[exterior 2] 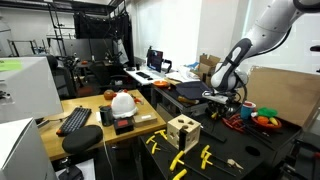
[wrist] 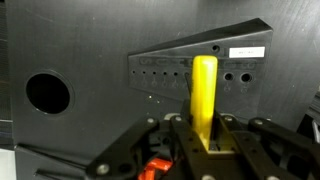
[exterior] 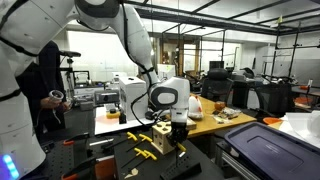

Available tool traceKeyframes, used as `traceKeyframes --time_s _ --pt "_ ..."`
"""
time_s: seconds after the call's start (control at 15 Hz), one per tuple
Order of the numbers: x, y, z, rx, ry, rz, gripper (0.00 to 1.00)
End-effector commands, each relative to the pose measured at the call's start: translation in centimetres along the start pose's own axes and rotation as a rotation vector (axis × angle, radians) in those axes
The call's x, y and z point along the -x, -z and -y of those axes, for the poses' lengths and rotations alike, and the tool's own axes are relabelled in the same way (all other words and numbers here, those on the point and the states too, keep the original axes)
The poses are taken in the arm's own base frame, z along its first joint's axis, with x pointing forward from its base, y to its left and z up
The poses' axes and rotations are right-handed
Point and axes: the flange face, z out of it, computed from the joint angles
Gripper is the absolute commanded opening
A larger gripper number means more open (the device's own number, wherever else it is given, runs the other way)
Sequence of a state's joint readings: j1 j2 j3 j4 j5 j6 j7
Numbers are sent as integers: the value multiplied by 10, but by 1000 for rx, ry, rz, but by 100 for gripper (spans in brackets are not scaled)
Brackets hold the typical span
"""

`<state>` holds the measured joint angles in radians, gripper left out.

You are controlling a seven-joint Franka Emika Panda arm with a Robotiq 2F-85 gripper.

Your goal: Put one yellow handle in the wooden box and then on the black stand

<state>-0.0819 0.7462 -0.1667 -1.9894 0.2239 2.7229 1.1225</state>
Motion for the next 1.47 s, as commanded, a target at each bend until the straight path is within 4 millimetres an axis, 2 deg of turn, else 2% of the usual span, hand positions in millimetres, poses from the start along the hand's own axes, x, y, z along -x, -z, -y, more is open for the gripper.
traceKeyframes --time_s 0.0,1.4 --pt "1 13 -4 -18 15 8 4" --pt "-1 7 -3 -4 31 13 4"
